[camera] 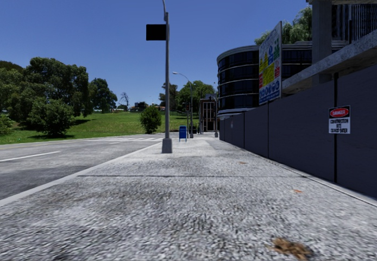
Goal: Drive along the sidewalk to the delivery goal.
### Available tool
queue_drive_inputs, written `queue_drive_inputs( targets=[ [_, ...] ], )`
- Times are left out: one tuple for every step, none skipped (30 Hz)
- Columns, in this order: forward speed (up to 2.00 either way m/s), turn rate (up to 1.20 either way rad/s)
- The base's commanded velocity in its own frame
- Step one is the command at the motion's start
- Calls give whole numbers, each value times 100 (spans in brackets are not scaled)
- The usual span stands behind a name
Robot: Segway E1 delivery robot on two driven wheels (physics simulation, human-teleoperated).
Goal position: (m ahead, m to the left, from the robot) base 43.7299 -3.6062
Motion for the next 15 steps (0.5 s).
queue_drive_inputs(
  targets=[
    [200,0],
    [200,0],
    [200,0],
    [200,0],
    [200,0],
    [200,0],
    [200,0],
    [200,0],
    [200,0],
    [200,0],
    [200,0],
    [200,0],
    [200,0],
    [200,0],
    [200,0]
  ],
)
